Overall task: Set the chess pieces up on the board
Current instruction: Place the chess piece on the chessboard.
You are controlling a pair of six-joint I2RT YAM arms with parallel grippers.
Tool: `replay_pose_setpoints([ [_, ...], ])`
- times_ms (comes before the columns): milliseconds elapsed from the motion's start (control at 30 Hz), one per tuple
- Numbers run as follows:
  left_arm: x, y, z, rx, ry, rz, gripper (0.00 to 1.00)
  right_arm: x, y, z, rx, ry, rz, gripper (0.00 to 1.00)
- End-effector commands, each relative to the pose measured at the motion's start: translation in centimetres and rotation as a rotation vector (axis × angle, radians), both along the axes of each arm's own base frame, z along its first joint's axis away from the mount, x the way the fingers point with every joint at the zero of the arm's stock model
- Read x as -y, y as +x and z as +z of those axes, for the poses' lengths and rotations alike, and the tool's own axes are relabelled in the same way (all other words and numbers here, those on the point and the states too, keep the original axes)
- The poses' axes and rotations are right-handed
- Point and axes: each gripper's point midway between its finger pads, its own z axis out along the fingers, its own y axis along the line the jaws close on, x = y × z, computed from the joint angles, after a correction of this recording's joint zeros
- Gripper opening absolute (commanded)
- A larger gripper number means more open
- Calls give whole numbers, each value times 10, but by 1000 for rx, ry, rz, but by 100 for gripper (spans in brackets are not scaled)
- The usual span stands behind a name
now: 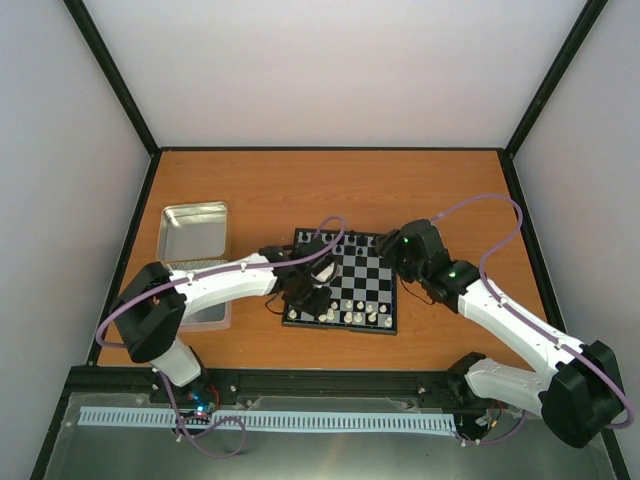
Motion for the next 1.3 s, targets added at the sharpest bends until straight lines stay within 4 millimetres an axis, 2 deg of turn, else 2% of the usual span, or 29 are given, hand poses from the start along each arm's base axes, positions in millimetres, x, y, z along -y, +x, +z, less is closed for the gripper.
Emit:
replay_pose_setpoints([
  [0,13,8,26,55,-56,-18,32,6,1,-4,0,-21,-10,66],
  [400,13,3,20,28,-59,-23,32,7,-1,-7,-7,-26,-5,66],
  [533,12,-2,15,6,-56,-34,27,6,-2,-9,-13,-24,-4,66],
  [600,11,-3,12,0,-49,-36,21,7,-2,-9,-13,-24,-5,66],
  [700,10,-3,10,-2,-46,-38,19,7,-2,-9,-13,-24,-5,66],
  [1267,9,-6,-8,-30,-25,-44,20,6,-3,-11,-19,-19,-2,65],
])
